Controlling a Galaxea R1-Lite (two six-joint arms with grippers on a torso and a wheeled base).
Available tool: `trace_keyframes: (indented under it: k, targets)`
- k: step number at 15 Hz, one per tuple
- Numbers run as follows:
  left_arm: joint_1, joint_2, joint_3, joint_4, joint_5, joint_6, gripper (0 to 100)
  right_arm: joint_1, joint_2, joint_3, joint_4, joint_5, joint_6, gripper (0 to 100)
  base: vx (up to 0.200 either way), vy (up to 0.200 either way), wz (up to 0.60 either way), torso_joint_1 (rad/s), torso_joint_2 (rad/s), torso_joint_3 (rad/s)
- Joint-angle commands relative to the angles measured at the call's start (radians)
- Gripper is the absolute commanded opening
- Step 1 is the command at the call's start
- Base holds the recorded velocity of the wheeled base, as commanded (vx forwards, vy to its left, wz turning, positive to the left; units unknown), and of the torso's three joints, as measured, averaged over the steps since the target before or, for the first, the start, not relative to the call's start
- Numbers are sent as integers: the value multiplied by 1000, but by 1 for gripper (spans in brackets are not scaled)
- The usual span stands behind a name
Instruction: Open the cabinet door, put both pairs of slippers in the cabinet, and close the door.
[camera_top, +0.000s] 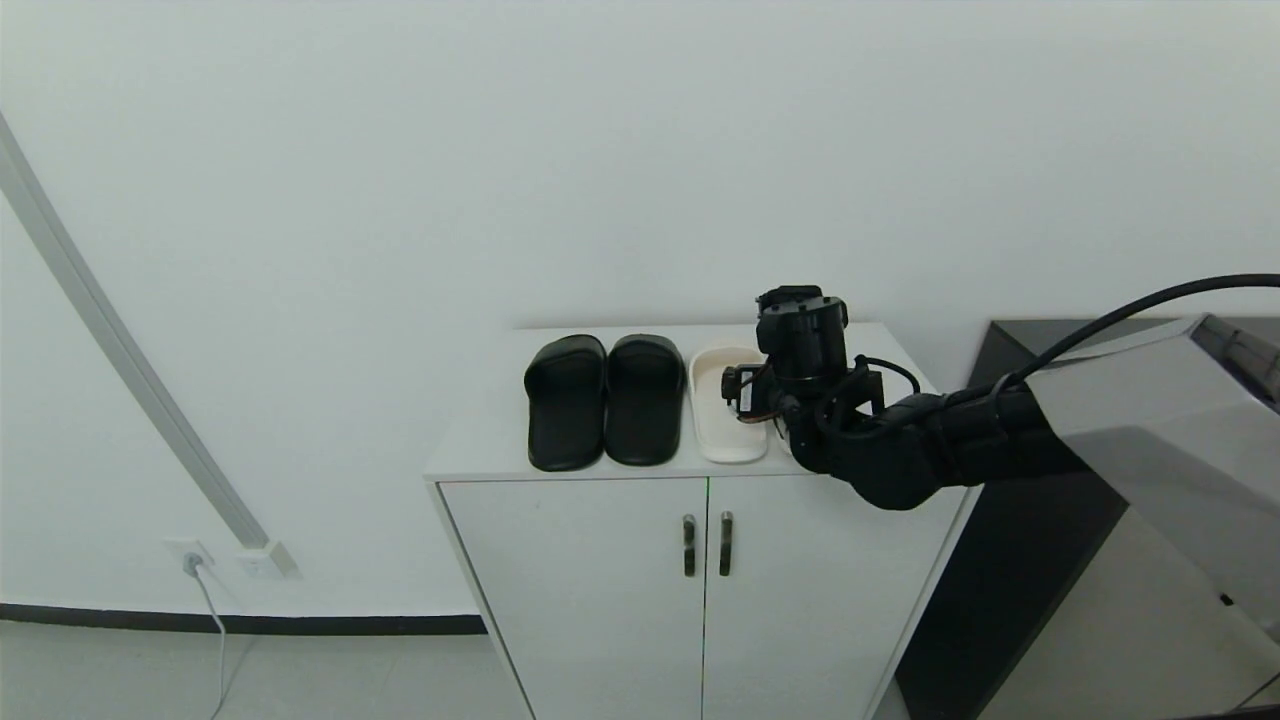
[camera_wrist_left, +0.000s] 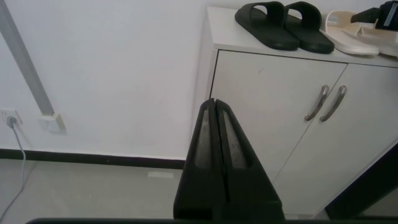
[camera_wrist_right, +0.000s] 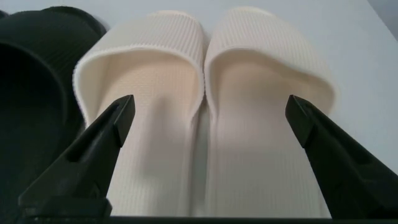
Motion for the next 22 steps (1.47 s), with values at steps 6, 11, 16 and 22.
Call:
trace_keyframes:
  k: [6, 11, 16, 22]
  targets:
    - [0, 0, 0, 0, 1, 0, 0, -25, 104, -149, 25, 1, -17, 100, 0, 0, 0, 0, 0, 0]
    - [0, 0, 0, 0, 1, -3, 0, -37, 148, -218, 59, 1, -17, 100, 0, 0, 0, 0, 0, 0]
    - [0, 0, 0, 0, 1, -3, 0, -55, 183, -290, 90, 1, -16, 0, 0, 0, 0, 0, 0, 0]
    - [0, 0, 0, 0, 1, -3, 0, -49, 140, -284, 91, -6, -17, 0, 0, 0, 0, 0, 0, 0]
